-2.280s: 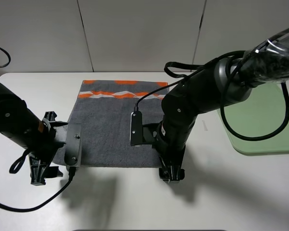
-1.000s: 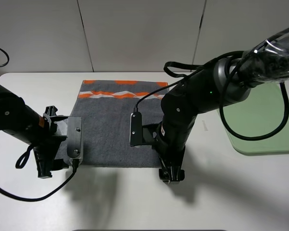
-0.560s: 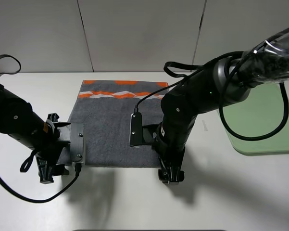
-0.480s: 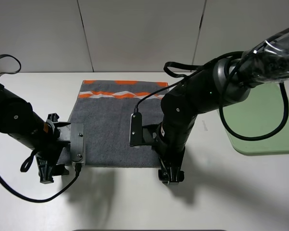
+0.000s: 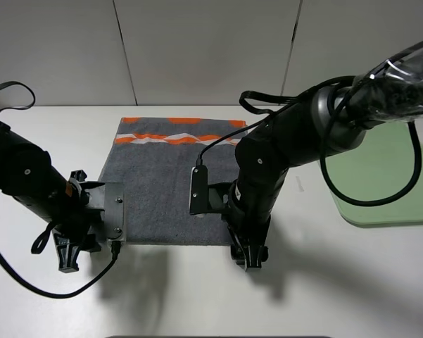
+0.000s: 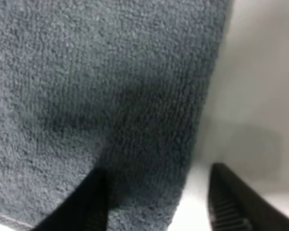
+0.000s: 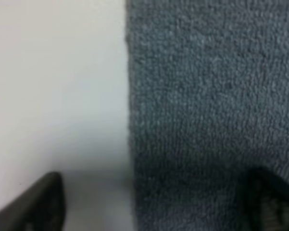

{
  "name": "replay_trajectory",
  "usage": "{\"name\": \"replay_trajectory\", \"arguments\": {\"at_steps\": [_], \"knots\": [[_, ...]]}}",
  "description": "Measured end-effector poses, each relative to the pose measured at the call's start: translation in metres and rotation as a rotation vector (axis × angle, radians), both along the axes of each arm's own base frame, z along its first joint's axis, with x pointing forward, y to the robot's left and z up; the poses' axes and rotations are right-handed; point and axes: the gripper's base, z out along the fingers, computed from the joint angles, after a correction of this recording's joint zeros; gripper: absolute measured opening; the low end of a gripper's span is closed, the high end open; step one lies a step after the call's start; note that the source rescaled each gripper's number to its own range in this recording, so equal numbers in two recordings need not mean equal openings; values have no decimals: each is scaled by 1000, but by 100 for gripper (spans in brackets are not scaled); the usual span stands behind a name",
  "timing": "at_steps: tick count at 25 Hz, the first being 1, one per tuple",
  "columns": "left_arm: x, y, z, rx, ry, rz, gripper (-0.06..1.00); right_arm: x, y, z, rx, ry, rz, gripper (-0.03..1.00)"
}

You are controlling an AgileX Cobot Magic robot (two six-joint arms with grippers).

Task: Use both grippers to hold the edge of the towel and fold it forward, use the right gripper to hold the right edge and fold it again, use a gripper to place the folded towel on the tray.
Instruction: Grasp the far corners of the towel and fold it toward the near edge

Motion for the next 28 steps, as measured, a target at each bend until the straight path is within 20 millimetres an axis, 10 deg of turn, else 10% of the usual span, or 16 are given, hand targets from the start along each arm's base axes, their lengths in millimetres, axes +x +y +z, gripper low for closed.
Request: {"name": "replay_trajectory", "arguments": {"at_steps": [9, 14, 28], "knots": [[1, 0, -2, 0, -4, -8, 5, 1, 1, 0, 10, -16, 6, 29], [0, 0, -2, 5, 0, -11, 1, 2, 1, 0, 13, -19, 6, 1], [0, 0, -2, 12, 0, -31, 1, 2, 1, 0, 13, -19, 6, 0]]}}
